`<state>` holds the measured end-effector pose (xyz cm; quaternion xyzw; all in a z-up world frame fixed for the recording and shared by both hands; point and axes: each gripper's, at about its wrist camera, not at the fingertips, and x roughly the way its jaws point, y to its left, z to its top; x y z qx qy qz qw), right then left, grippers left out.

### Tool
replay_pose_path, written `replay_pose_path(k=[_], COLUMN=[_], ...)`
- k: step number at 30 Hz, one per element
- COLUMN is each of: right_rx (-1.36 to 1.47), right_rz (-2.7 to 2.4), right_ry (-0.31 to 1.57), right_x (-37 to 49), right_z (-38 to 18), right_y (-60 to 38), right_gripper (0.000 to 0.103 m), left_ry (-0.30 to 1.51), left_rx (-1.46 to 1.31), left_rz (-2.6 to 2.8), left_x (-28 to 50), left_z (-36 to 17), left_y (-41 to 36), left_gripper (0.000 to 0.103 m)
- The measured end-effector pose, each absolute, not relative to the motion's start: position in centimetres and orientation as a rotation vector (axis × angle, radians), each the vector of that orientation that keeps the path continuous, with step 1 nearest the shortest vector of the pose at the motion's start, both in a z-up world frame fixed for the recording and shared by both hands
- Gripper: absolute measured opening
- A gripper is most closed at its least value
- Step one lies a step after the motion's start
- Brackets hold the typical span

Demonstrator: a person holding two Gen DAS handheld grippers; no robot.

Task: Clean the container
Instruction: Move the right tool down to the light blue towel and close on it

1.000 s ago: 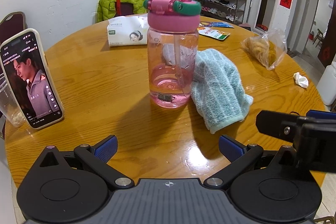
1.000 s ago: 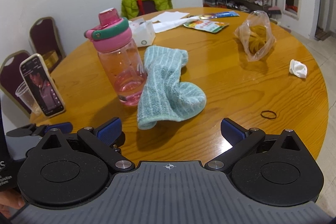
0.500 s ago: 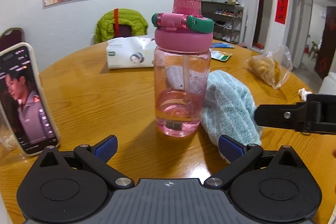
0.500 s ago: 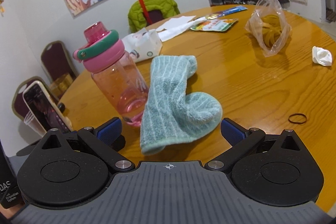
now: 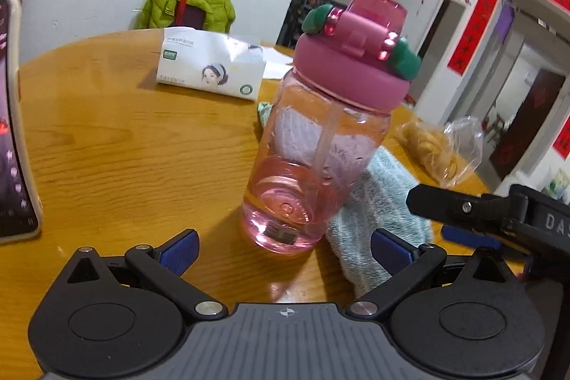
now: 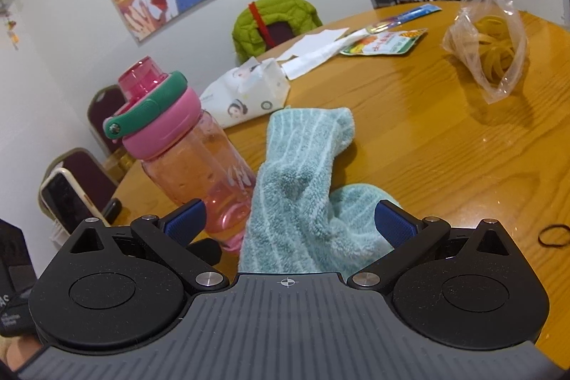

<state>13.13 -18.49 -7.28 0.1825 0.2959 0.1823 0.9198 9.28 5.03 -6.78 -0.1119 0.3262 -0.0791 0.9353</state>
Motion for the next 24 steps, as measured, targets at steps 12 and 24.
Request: replay_pose_path(k=[12,24], right_rx=[0.457,0.444], right_rz=[0.362,0.363], right_ry=[0.487,0.539], right_x=[16.5,17.5], right_z=[-8.8,-10.0], right_y=[-19.2,-19.2], right_gripper=[0.103,0.103], left_ry=[0.511,0.596], left_rx=[-0.011,-0.22], left_rz=[-0.154,-0.247], left_x=[10.5,11.3], left_z=[-6.4,-9.0], left_y=[2.6,4.6], left_gripper=[0.102,0.102])
